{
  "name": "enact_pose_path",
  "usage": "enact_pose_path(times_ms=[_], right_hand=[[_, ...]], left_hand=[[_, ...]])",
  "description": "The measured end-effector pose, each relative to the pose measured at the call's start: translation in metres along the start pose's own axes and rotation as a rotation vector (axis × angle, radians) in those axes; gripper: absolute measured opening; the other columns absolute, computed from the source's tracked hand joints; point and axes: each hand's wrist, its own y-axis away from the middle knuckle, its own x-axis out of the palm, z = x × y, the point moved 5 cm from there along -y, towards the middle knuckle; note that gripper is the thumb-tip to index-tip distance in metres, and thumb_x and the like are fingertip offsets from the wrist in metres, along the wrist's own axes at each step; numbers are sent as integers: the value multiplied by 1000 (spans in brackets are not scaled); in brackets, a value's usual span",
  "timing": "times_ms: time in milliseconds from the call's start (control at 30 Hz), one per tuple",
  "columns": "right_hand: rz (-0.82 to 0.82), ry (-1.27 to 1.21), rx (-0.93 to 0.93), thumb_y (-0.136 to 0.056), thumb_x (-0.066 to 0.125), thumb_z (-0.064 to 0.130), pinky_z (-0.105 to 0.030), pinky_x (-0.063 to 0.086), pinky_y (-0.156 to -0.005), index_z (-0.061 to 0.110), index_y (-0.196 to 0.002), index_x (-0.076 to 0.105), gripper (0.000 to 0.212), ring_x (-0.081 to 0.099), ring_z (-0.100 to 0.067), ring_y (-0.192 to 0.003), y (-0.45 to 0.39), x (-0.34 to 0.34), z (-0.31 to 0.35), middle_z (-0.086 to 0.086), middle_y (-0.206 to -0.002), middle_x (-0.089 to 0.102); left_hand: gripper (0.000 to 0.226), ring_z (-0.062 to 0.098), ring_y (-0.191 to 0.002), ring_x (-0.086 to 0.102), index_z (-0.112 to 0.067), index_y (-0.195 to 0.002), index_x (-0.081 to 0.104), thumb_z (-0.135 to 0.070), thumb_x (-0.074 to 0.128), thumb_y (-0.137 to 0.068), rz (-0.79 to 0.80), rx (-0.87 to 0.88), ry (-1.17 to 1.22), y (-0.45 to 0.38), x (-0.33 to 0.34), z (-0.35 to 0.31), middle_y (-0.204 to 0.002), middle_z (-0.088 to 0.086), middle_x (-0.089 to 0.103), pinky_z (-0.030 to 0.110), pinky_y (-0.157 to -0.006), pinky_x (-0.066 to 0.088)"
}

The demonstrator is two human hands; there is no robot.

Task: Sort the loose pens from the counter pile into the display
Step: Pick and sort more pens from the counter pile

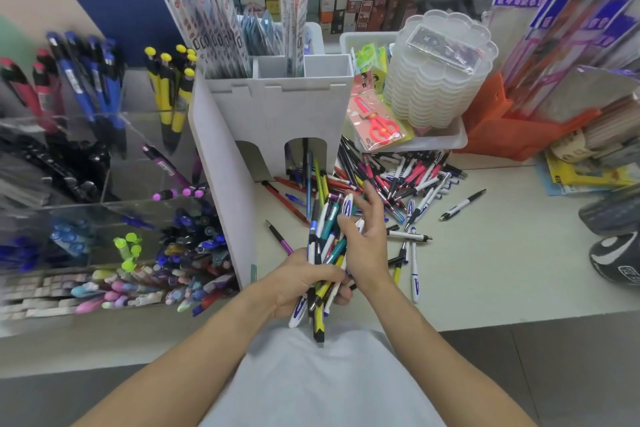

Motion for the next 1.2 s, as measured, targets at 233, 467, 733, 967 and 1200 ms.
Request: enact_pose_path(times_ms=[233,467,733,967,1200], right_hand=[[177,-66,-71,-86,74,0,-14,51,-85,15,-138,51,59,64,6,-106,5,-2,26,12,-125,63],[189,29,-43,-82,70,-13,-21,57,-73,24,-129,55,62,65,0,-94,13,1,16,8,-122,59],[227,136,88,-108,35,37,-25,55,-84,16,-106,63,35,68,-15,-92,26,-6,-4,-7,-98,69],[351,245,132,-105,48,15,-19,50,-98,25,-131,64,32,61,-6,-117,18,-27,10,12,-126,67],[426,492,-29,-91,72,34,-25,49,-89,30,-102,75,12,62,-1,-104,-1,-44,55,15,-112,66]], left_hand=[[19,31,-68,65,0,-96,64,12,68,-82,88,57,-139,1,16,-7,-80,20,64,39,-66,57],[34,31,-94,70,5,-106,69,-3,79,-75,92,1,-235,3,16,13,-101,27,71,47,-98,54],[34,33,-82,69,-1,-105,65,0,80,-75,91,2,-175,4,14,17,-89,16,70,40,-75,58],[33,34,-74,68,0,-106,63,8,77,-77,96,-20,-139,1,19,19,-92,21,69,43,-70,59],[39,30,-70,66,0,-108,58,3,80,-76,134,27,-260,7,22,-11,-88,19,65,37,-67,56]])
